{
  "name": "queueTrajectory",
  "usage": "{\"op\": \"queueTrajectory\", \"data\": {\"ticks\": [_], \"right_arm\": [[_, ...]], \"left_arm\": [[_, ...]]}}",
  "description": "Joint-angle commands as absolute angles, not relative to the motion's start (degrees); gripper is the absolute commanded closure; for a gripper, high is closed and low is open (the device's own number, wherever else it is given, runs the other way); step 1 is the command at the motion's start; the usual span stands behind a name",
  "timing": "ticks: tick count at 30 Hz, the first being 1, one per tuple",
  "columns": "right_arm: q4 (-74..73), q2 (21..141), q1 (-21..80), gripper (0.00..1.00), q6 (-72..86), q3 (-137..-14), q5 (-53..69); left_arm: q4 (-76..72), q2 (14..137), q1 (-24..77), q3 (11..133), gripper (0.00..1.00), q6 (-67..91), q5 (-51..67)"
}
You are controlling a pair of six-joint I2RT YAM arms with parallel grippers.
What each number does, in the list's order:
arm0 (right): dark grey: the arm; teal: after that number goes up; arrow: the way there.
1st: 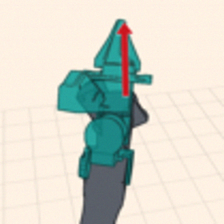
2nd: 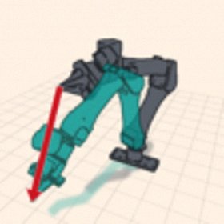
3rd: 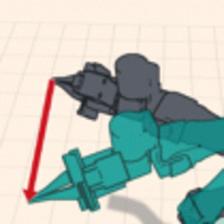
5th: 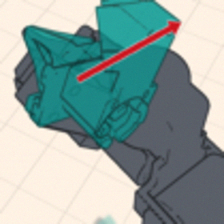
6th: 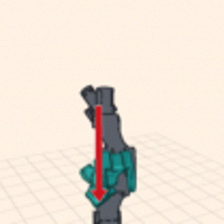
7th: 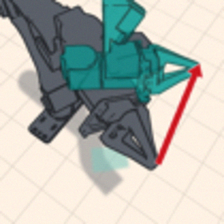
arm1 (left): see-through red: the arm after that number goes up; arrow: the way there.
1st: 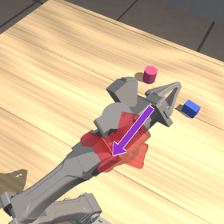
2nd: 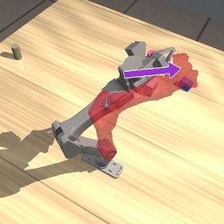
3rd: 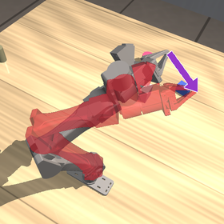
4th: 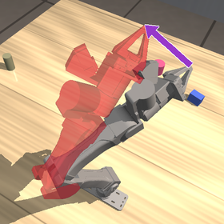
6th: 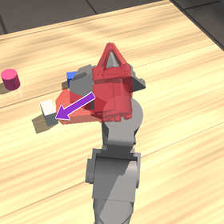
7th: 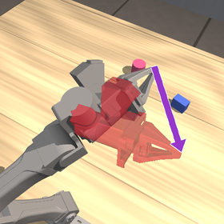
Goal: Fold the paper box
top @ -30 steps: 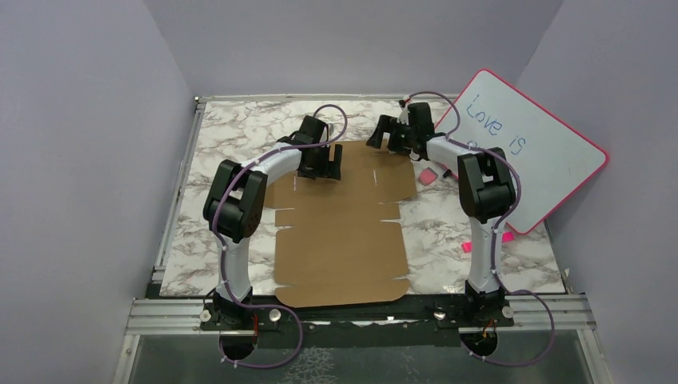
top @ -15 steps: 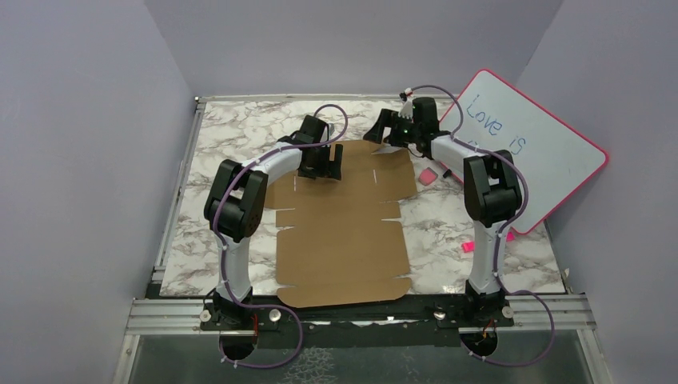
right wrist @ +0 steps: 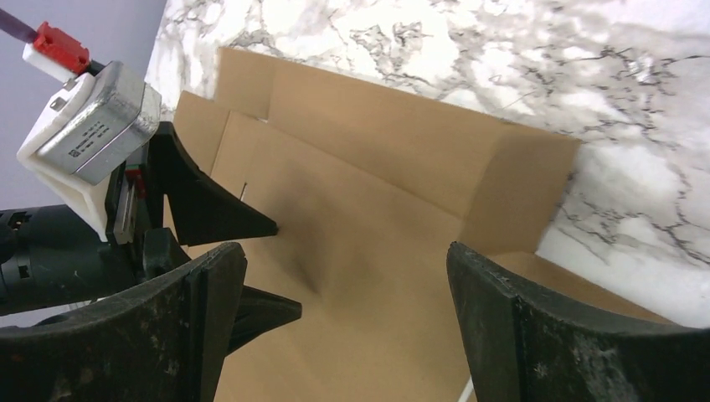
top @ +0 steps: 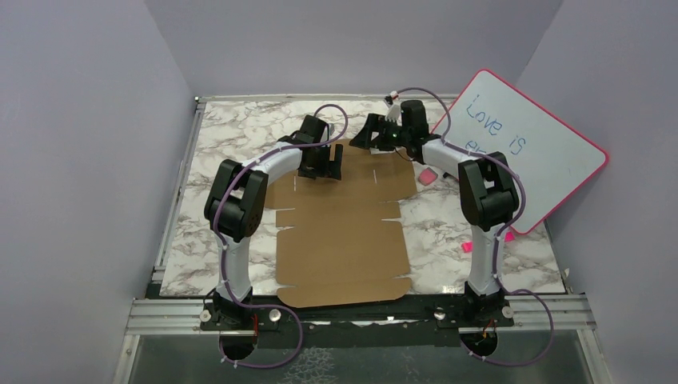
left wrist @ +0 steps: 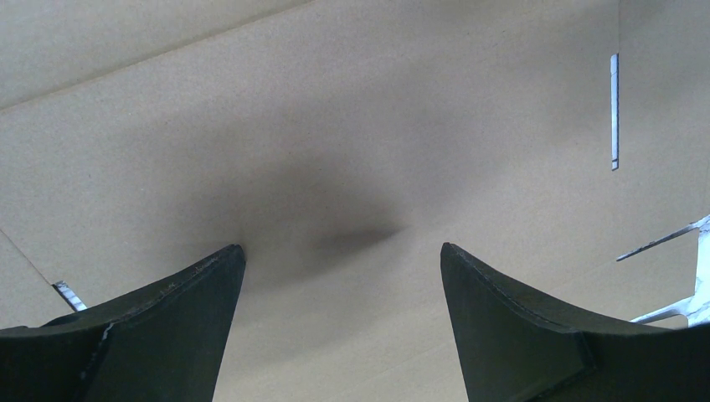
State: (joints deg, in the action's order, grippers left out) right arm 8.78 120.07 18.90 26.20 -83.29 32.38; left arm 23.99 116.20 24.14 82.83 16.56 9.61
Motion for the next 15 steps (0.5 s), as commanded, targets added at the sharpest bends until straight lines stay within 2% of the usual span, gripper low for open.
{"op": "queueTrajectory", "data": {"ticks": [1, 10, 15], "right_arm": [[7.3, 120.7, 19.7, 0.05, 27.1, -83.6, 32.8], [2.4, 114.0, 19.8, 0.04, 23.0, -84.7, 25.1], [0.4, 107.7, 19.7, 0.04, 21.0, -79.4, 24.0]], "left_arm": [[24.3, 119.9, 25.5, 82.6, 0.12, 17.2, 11.5], [24.4, 114.8, 25.3, 83.3, 0.1, 17.4, 11.4], [24.4, 108.5, 24.6, 82.4, 0.07, 18.3, 11.1]]}}
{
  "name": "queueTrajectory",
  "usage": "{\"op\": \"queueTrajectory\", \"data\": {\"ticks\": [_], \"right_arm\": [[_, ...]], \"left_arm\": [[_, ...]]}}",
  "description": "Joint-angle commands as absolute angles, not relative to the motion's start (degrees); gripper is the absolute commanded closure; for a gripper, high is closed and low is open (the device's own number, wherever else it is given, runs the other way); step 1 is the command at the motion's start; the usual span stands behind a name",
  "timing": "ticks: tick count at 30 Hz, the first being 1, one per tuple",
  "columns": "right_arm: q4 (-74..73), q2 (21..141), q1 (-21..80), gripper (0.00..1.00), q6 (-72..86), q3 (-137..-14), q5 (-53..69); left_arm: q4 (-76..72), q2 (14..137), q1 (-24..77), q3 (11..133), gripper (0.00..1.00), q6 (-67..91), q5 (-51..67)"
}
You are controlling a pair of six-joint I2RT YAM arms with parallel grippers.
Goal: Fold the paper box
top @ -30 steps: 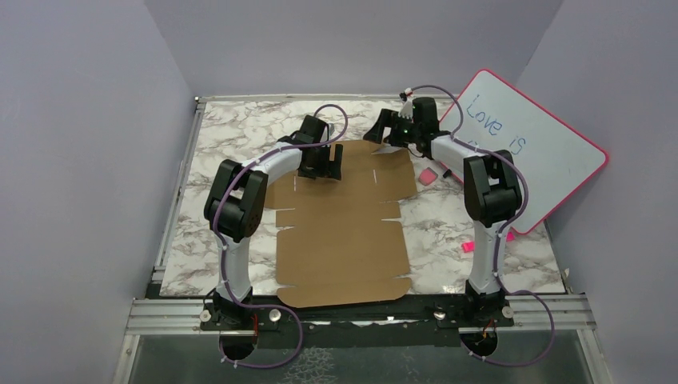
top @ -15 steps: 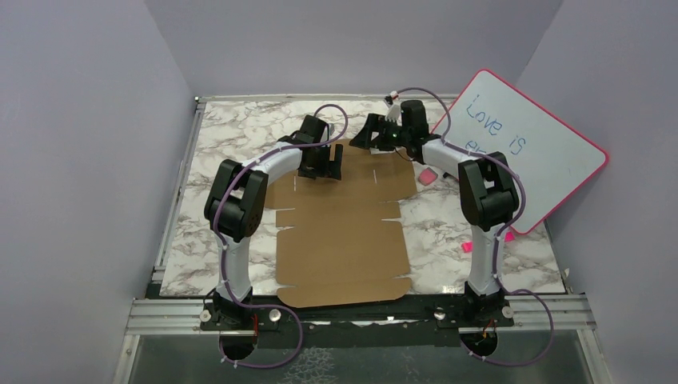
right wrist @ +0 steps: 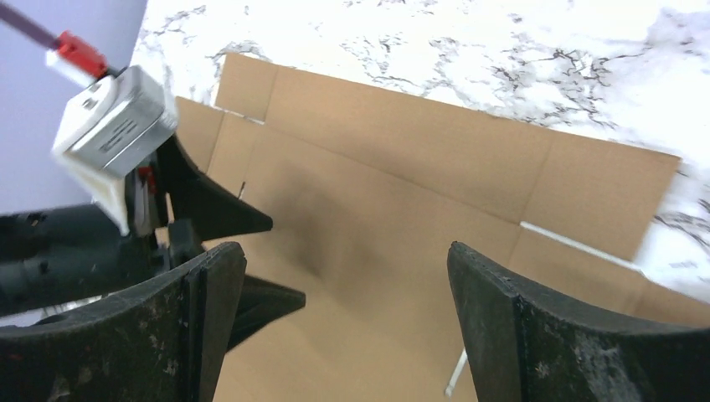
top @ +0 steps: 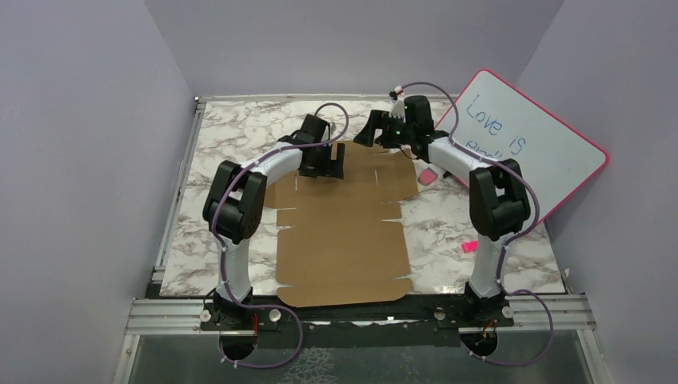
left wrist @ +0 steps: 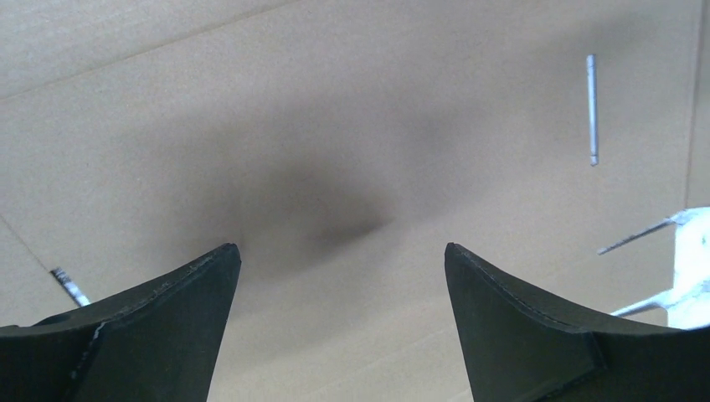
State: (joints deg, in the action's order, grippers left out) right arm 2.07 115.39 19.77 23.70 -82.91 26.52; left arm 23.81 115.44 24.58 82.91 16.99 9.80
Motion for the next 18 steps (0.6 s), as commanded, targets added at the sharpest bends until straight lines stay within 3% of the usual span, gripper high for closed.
{"op": "queueTrajectory", "data": {"ticks": [1, 18], "right_arm": [[0.4, 106.2, 19.8, 0.04, 20.9, -77.5, 24.0], [6.0, 87.5, 25.2, 0.04, 25.4, -50.6, 28.8]], "left_arm": [[24.4, 107.2, 24.3, 81.9, 0.06, 18.5, 11.3], [17.3, 75.3, 12.0, 49.0, 0.01, 26.9, 18.7]]}}
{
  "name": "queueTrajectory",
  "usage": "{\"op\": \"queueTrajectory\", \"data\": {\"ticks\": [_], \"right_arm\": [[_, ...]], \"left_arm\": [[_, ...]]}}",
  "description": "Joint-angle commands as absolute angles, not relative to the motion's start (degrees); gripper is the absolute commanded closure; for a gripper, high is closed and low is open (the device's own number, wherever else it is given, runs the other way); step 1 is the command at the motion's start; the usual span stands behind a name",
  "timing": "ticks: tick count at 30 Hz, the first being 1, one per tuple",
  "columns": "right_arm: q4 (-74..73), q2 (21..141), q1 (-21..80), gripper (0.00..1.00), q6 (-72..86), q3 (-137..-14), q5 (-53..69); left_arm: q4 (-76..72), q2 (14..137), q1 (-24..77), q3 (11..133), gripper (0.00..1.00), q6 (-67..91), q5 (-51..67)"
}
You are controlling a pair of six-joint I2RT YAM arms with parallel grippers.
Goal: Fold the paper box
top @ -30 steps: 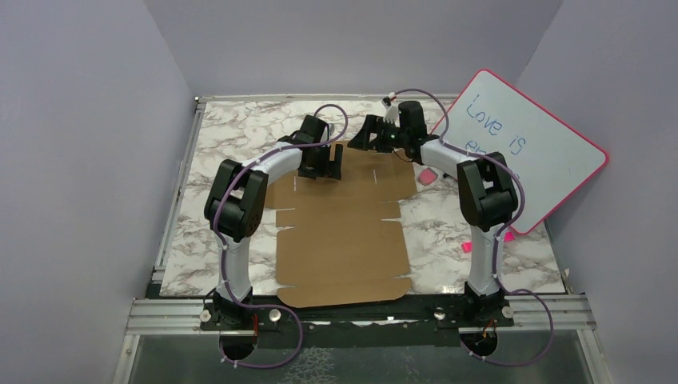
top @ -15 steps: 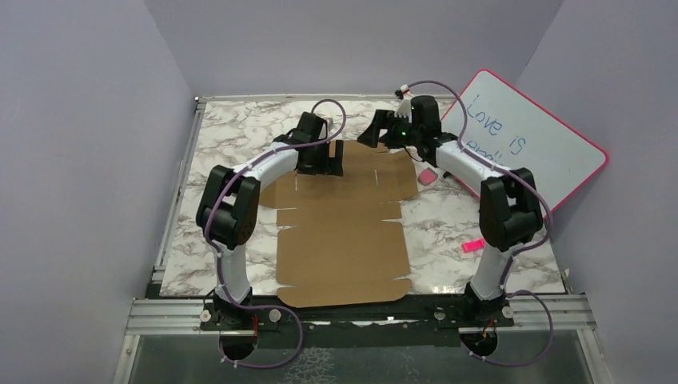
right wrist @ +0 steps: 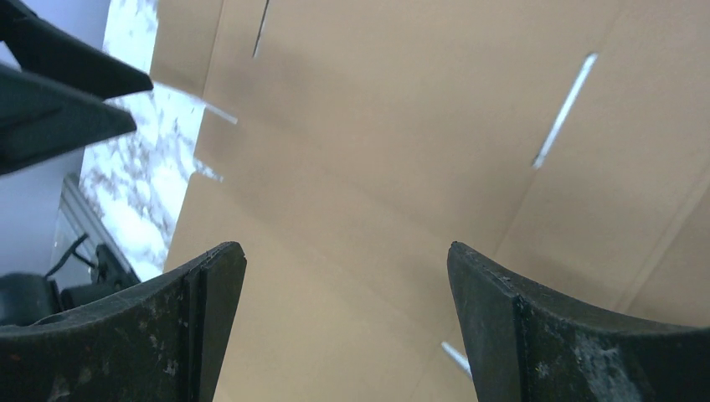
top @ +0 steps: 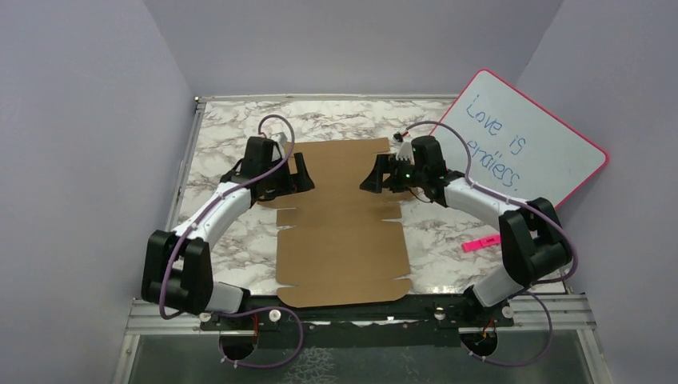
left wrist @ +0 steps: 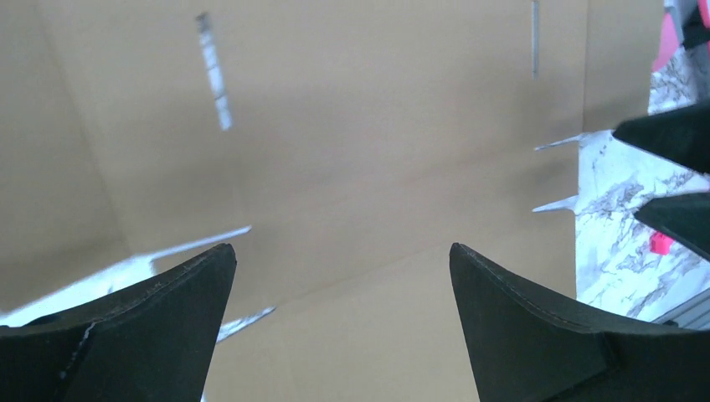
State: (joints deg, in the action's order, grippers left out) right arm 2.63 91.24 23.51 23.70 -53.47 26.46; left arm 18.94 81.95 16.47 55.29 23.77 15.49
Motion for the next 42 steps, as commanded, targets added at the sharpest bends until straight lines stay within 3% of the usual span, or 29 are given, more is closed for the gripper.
{"op": "queueTrajectory", "data": {"ticks": [1, 9, 24, 42], "right_arm": [[6.2, 87.2, 25.8, 0.04, 25.7, -49.8, 29.0], [11.9, 87.8, 29.7, 0.04, 28.4, -43.5, 29.9], [18.4, 95.2, 33.3, 0.04, 30.7, -42.4, 30.4], [20.6, 100.7, 34.7, 0.05, 31.3, -43.5, 29.9]], "left_arm": [[17.3, 73.9, 10.9, 47.4, 0.01, 27.1, 19.1], [17.6, 70.0, 5.5, 39.2, 0.01, 27.2, 22.6], [17.3, 78.9, 5.0, 40.5, 0.01, 23.3, 21.9], [16.0, 82.2, 5.1, 41.1, 0.06, 23.7, 31.7]]}}
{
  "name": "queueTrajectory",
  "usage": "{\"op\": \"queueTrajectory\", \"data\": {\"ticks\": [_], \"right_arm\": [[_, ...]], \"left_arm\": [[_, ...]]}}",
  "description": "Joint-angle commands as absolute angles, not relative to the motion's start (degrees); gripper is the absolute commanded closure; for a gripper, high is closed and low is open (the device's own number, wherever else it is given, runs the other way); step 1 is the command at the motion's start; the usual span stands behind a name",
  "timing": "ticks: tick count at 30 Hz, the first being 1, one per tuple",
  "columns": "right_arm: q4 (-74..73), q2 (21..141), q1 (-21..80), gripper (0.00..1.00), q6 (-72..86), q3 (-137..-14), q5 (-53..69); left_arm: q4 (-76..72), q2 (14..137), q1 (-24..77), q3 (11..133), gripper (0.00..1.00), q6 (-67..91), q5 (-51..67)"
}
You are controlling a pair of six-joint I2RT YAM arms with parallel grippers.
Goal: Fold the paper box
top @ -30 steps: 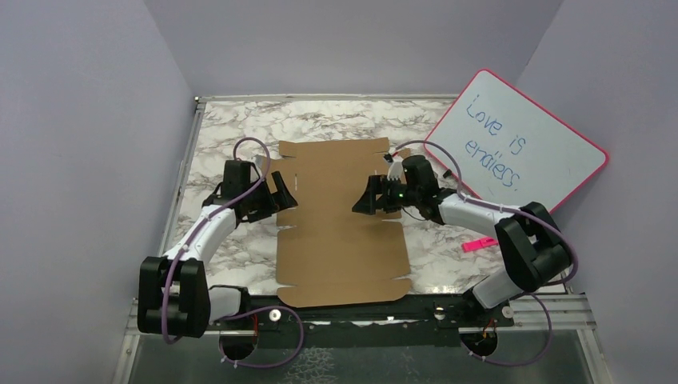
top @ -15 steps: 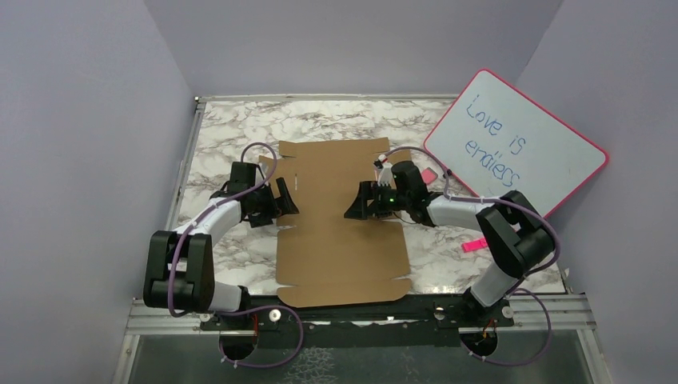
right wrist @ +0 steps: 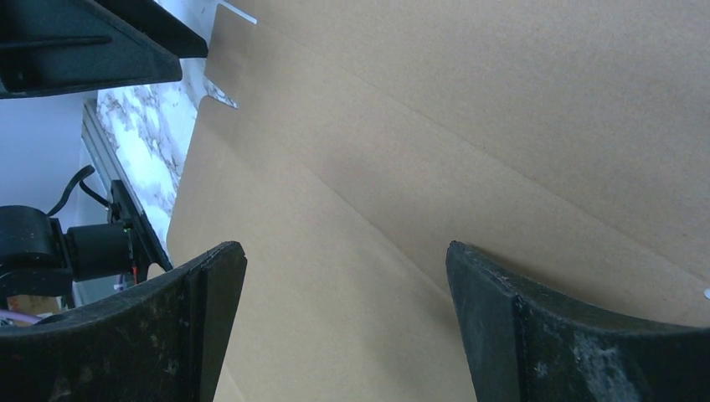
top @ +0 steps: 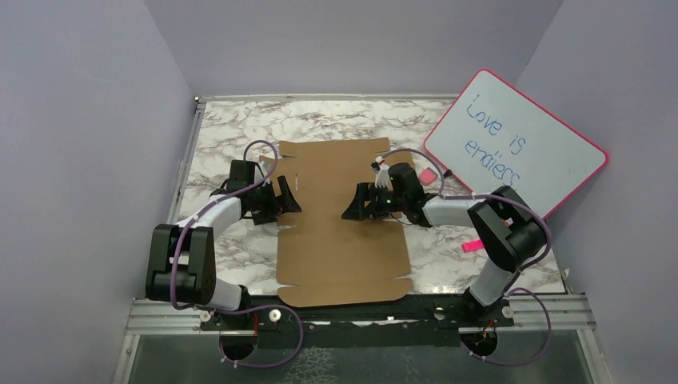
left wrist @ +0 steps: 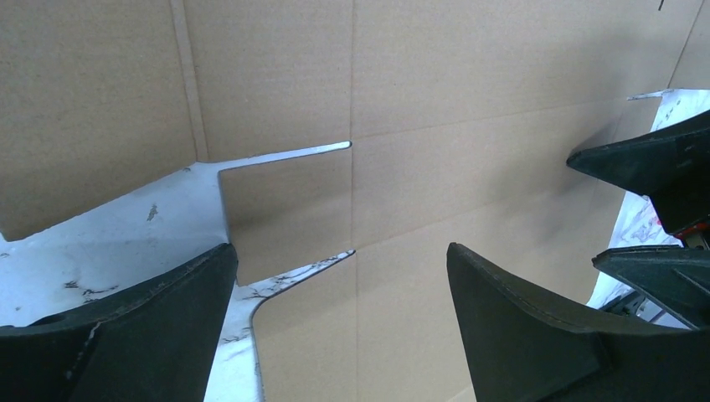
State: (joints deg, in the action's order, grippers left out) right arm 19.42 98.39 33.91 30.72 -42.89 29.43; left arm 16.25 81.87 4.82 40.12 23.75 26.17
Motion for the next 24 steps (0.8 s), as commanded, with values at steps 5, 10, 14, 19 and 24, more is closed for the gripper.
{"op": "queueTrajectory", "data": {"ticks": [5, 10, 14, 19, 24], "right_arm": [[21.2, 101.7, 35.2, 0.05, 31.7, -44.1, 30.1], [21.5, 102.5, 35.3, 0.05, 31.9, -44.4, 29.9], [21.8, 103.0, 35.4, 0.05, 32.2, -44.7, 29.9], [22.1, 103.5, 35.6, 0.05, 32.3, -44.9, 29.6], [22.7, 103.9, 35.8, 0.05, 32.6, -45.0, 29.7]], "left_arm": [[15.9, 79.9, 5.1, 42.0, 0.09, 25.1, 33.5], [16.1, 76.9, 5.2, 42.8, 0.1, 26.9, 34.3], [16.7, 75.5, 5.3, 43.0, 0.1, 27.3, 34.0], [16.9, 75.1, 5.7, 42.8, 0.1, 27.7, 34.3], [16.5, 75.4, 7.9, 43.3, 0.1, 28.9, 33.5]]}}
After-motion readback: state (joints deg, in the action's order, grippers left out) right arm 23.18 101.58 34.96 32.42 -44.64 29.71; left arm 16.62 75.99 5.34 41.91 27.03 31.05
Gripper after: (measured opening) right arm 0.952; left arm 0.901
